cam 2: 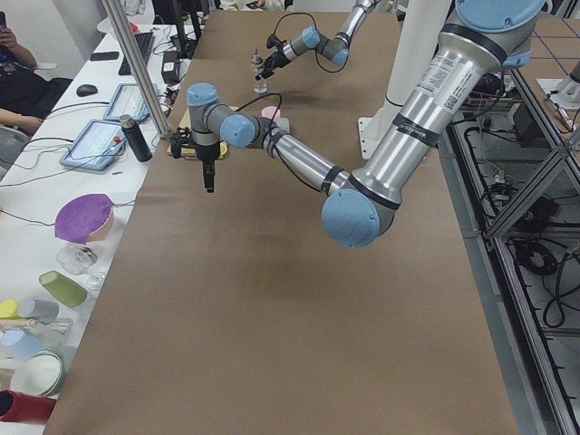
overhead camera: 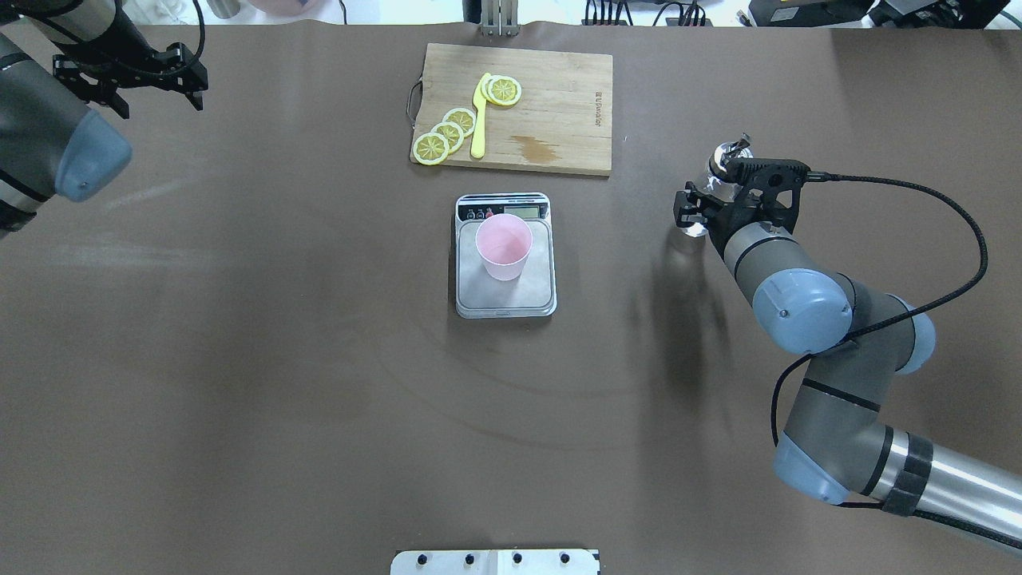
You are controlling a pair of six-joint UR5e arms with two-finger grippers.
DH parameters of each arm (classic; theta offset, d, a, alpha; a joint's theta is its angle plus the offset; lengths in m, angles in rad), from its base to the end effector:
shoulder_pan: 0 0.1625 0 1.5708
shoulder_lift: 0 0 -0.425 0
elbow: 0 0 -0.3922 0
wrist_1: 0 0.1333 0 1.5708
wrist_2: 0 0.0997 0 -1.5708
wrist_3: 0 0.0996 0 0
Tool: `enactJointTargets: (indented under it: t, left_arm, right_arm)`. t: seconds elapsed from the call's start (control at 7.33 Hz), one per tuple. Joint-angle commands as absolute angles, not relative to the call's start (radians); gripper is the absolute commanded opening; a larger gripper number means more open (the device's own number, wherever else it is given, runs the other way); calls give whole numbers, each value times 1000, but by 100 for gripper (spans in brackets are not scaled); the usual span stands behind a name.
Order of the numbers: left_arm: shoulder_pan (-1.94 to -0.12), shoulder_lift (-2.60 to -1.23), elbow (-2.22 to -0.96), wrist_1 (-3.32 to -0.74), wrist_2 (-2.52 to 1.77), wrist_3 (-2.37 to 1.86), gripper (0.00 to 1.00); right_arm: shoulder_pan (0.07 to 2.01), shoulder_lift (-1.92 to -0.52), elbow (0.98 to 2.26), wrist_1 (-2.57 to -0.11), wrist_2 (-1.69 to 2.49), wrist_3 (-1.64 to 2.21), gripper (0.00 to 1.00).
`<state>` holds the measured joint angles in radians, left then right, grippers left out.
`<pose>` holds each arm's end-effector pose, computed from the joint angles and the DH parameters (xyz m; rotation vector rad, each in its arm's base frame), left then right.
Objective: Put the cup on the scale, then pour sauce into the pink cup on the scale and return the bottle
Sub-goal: 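Lower the sauce bottle onto the table with the right gripper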
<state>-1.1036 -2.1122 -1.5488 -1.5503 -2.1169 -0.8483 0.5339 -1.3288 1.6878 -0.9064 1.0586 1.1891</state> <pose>0.2369 -0.6508 0.3591 0.0581 0.7215 -0.2282 -0.4196 -0.4596 0.3974 0.8640 -0.6940 0.3982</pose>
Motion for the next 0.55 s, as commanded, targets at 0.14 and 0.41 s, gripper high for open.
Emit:
enactJointTargets:
  t: [0.14, 0.41]
  left_arm:
    - [-1103, -2111, -1546, -1551, -2117, -848, 99]
    - [-1103, -2111, -1543, -1551, -2117, -848, 99]
  right_arm:
    - [526, -1327, 1680, -907, 1066, 1178, 0]
    - [519, -1327, 1678, -907, 1068, 1177, 0]
